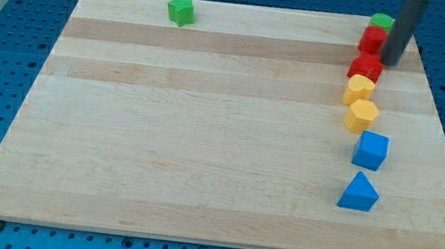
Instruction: Adjust green circle and red circle above red star
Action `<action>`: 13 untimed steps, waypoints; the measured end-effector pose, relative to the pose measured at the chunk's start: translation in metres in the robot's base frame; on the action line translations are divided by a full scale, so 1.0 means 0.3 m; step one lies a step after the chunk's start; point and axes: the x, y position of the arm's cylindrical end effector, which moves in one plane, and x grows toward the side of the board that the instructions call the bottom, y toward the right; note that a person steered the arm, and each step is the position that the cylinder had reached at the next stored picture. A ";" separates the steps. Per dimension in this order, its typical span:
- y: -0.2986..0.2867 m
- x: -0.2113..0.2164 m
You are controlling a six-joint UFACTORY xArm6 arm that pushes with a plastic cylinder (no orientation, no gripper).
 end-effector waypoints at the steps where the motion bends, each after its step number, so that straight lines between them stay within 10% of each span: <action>1: 0.082 -0.045; 5: 0.035 -0.312; 7: -0.082 -0.312; 9: 0.214 -0.290; 13: -0.132 -0.152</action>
